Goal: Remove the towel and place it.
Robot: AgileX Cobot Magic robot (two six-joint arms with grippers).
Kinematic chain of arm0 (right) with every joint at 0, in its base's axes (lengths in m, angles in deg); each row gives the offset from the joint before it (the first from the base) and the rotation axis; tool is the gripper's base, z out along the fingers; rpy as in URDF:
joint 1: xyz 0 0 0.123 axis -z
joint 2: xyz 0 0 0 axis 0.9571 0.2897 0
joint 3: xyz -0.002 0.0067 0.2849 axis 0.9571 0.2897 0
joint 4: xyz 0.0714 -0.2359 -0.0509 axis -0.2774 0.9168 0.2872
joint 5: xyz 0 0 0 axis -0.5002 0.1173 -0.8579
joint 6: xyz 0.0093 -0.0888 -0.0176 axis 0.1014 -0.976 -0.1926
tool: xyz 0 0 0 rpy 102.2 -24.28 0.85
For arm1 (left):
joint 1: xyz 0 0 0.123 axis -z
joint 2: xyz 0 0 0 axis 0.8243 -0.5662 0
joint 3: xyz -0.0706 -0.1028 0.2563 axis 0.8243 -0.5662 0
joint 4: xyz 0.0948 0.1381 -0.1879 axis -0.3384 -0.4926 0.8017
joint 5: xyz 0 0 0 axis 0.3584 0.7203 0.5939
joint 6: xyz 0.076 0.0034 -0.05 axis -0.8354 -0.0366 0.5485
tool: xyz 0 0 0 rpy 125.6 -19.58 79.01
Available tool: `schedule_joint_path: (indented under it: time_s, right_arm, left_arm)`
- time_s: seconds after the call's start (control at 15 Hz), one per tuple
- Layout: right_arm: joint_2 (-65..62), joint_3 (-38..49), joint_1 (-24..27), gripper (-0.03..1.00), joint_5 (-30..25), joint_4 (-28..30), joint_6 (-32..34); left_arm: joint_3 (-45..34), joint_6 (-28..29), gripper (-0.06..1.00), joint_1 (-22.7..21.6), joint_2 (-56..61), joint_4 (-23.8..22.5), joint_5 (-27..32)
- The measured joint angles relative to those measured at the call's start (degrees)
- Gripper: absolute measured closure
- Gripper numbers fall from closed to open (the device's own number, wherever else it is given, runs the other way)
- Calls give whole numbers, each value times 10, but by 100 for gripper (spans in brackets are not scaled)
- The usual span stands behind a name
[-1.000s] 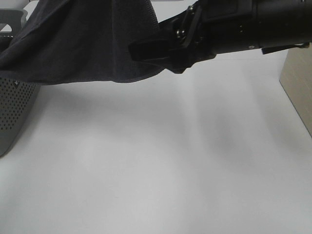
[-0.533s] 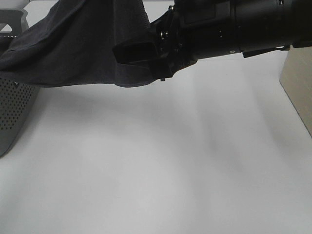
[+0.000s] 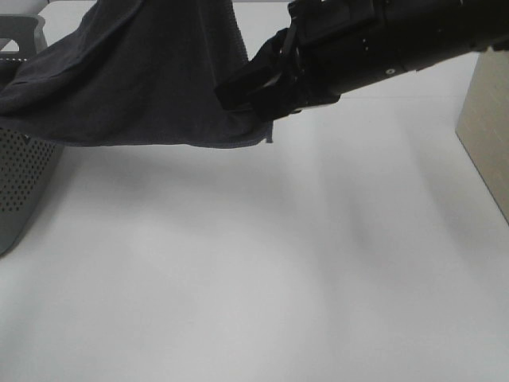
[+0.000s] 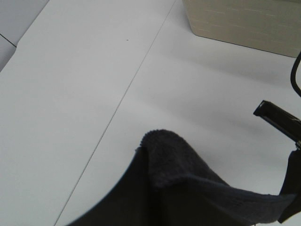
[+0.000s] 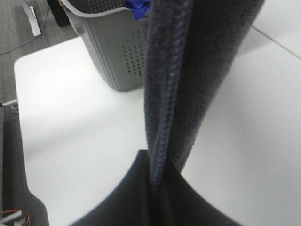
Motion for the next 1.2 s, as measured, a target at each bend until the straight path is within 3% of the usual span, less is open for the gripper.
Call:
schedule_joint_path:
  time_s: [0.2, 0.27, 0.33, 0.53, 0.93, 1.2]
  right_arm:
    - [0, -102, 0, 96, -54, 286, 321]
    - [0, -177, 0, 96, -121, 451, 477]
    - [0, -219, 0, 96, -150, 511, 520]
    - [0, -307, 0, 96, -185, 621, 575]
    - [81, -540, 0, 96, -188, 791, 615]
    - [127, -633, 14, 96, -158, 846, 634]
  left_arm:
    - [0, -43, 94, 0, 0, -1, 0]
    - [0, -92, 94, 0, 0, -2, -3]
    - [0, -112, 94, 0, 0, -9, -19]
    - [0, -135, 94, 0, 0, -36, -97]
    - [0, -138, 94, 0, -41, -53, -297]
    - [0, -138, 94, 0, -59, -79, -437]
